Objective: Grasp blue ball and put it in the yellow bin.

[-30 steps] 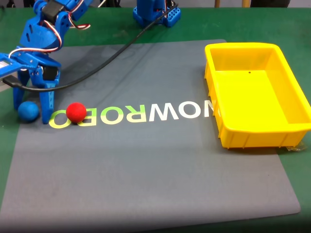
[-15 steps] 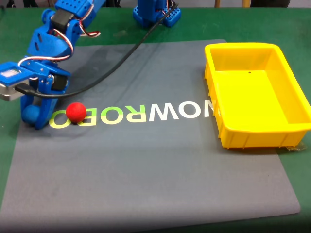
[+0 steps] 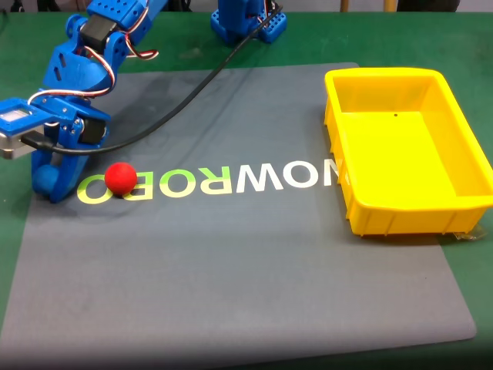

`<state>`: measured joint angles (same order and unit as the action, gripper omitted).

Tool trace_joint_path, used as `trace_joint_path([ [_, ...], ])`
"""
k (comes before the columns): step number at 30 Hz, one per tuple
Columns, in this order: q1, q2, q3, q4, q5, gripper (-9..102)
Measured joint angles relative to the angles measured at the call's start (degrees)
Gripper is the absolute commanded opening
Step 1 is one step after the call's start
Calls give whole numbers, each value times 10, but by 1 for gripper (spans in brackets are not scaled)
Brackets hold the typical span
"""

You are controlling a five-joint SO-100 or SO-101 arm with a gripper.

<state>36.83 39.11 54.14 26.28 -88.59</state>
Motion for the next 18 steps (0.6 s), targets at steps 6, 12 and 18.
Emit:
trace_joint_path([
  [6, 4, 32, 3, 6, 2, 0],
  [12, 2, 146, 20, 38, 25, 0],
  [18, -32, 287, 77, 77, 41, 0],
])
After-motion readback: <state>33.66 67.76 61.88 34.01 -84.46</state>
